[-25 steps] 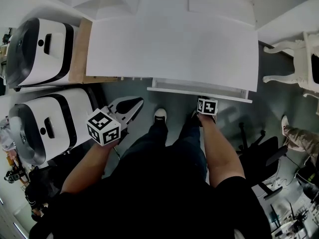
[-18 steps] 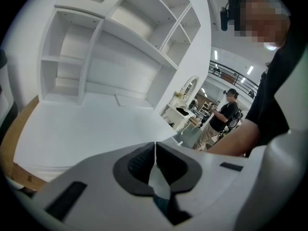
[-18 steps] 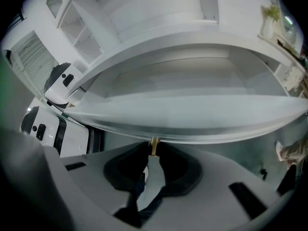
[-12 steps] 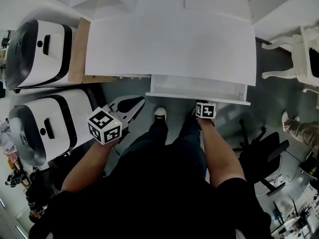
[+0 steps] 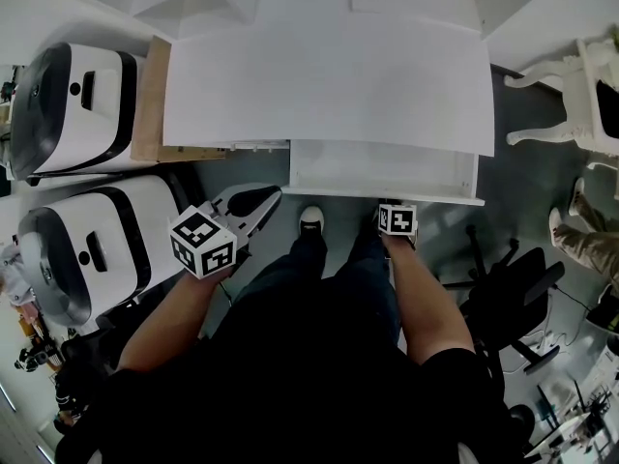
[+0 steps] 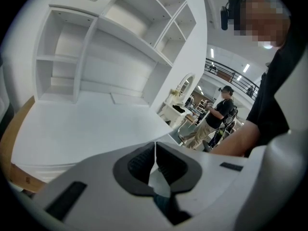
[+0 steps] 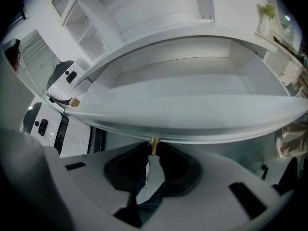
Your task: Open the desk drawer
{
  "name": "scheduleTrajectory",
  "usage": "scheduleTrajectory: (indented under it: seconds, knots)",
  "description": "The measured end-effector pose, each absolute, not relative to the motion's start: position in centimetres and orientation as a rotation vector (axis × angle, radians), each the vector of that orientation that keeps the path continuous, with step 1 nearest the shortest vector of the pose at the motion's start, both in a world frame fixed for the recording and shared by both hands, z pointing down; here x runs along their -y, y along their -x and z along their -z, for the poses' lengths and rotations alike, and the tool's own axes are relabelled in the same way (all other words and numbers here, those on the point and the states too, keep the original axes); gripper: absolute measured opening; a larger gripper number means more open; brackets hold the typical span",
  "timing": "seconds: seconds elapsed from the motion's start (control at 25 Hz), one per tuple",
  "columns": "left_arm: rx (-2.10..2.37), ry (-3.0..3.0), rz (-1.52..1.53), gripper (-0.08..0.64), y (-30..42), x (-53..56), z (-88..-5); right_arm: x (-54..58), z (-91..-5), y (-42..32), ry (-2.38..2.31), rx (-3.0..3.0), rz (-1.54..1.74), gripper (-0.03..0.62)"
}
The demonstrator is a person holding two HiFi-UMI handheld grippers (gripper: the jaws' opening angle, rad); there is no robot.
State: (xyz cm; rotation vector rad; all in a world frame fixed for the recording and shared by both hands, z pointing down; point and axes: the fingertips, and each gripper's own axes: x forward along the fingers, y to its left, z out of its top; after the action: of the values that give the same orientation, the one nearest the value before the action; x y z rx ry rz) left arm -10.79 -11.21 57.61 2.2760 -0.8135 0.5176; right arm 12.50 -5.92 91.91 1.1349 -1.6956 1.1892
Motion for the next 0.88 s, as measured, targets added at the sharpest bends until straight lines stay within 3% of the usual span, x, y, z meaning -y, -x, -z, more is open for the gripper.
scheduleTrajectory:
  seconds: [0.88]
  knots:
    - [0.744, -2.308, -0.532, 0.017, 9.0, 9.3, -57.8, -0.4, -91.8, -12.5, -1.132, 1.677, -1.202, 0.074]
